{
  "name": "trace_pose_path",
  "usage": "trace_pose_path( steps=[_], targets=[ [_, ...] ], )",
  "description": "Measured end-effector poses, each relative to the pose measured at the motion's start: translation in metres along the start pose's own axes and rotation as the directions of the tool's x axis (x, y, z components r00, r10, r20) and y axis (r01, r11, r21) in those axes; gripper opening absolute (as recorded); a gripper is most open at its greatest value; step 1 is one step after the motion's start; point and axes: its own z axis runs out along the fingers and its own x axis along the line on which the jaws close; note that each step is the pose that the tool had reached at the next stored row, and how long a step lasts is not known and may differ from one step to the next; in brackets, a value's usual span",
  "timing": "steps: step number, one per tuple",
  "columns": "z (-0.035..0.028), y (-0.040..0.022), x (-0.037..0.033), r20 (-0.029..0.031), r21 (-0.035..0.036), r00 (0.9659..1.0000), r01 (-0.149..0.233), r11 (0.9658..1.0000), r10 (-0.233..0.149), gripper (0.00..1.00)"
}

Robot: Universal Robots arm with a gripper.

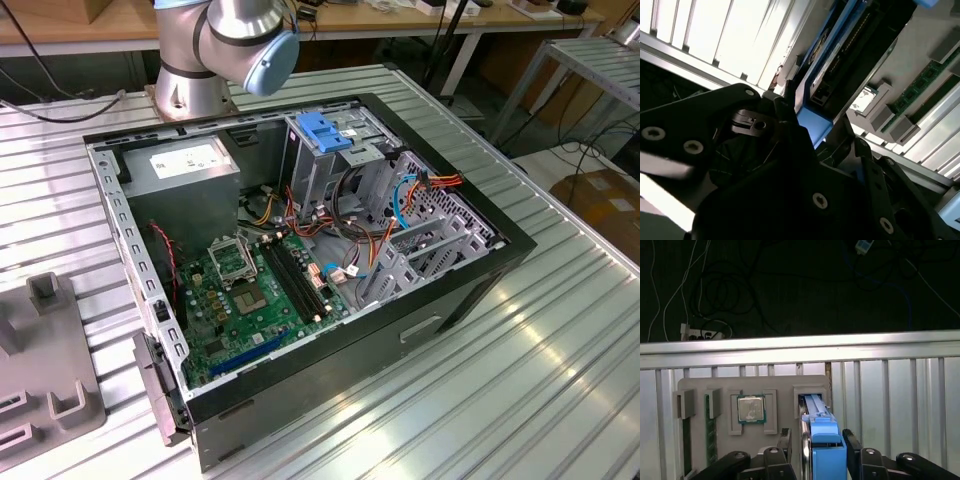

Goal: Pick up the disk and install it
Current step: 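Pick up the disk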

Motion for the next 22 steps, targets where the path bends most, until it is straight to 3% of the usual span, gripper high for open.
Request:
trace_pose_path(
  steps=[1, 2, 13, 16, 22],
  targets=[
    [0.0001, 0.0000, 0.0000, 0.0001, 0.0002, 1.0000, 0.000, 1.0000, 0.000, 0.54],
    [0.0001, 0.0000, 0.0000, 0.0001, 0.0002, 1.0000, 0.000, 1.0000, 0.000, 0.47],
    [0.0004, 0.0002, -0.0016, 0.0000, 0.0001, 1.0000, 0.000, 1.0000, 0.000, 0.47],
    [0.0005, 0.0002, -0.0016, 0.0001, 0.0002, 1.0000, 0.000, 1.0000, 0.000, 0.37],
    [0.0005, 0.0002, -0.0016, 0.0001, 0.0001, 1.0000, 0.000, 1.0000, 0.000, 0.37]
  ],
)
